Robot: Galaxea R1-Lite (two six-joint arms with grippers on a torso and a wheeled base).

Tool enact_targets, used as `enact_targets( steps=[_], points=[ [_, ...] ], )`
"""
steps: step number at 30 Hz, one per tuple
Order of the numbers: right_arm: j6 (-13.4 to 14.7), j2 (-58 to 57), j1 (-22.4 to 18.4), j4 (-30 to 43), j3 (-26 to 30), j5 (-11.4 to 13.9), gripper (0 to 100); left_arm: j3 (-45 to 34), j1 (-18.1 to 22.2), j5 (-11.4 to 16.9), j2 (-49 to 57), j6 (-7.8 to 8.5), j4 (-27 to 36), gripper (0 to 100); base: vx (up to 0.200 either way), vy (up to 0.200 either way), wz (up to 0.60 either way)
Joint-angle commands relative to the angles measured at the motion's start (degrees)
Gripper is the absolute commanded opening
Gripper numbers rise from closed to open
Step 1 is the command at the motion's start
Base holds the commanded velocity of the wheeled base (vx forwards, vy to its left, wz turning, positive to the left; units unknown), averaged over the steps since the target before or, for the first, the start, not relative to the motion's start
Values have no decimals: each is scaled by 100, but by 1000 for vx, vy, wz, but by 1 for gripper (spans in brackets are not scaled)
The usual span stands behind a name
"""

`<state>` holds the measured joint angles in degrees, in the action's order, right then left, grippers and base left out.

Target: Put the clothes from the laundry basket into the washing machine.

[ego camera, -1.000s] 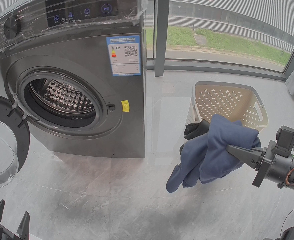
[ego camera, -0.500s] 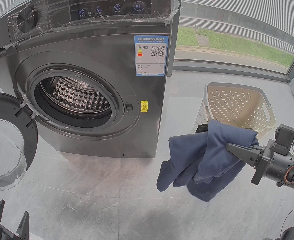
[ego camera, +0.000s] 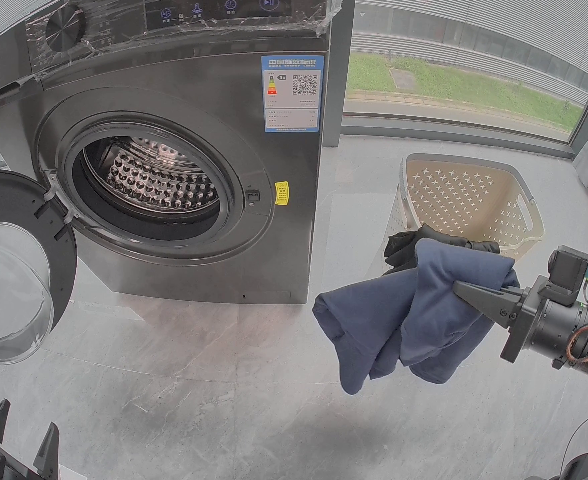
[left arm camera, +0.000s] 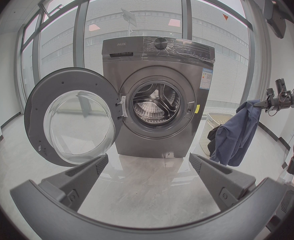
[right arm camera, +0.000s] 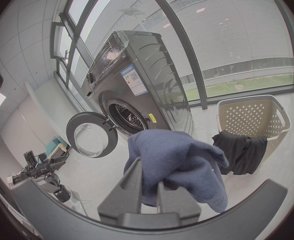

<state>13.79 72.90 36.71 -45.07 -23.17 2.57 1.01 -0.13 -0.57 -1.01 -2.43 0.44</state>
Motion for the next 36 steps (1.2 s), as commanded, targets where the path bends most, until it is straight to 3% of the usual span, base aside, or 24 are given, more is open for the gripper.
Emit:
enact_targets(
  steps=[1, 7, 14, 20, 29, 36],
  points=[
    [-8, 40, -93, -2, -64, -73, 0, -75, -4, -4, 31, -4, 0, 100, 0, 200, 0],
    [-8, 137, -208, -2, -161, -398, 0, -75, -4, -4, 31, -4, 0, 100, 0, 200, 0],
    [-8, 128, -216, -2, -214, -415, 0, -75, -4, -4, 31, -4, 0, 100, 0, 200, 0],
    [1, 110, -216, -2, -205, -407, 0, -75, -4, -4, 31, 5, 0, 100, 0, 0, 0],
    [-8, 102, -269, -2, -214, -398, 0, -75, 5, -4, 31, 5, 0, 100, -200, 0, 0],
    [-8, 128, -331, -2, -214, -398, 0, -75, -4, -4, 31, -4, 0, 100, 0, 29, 0]
  ],
)
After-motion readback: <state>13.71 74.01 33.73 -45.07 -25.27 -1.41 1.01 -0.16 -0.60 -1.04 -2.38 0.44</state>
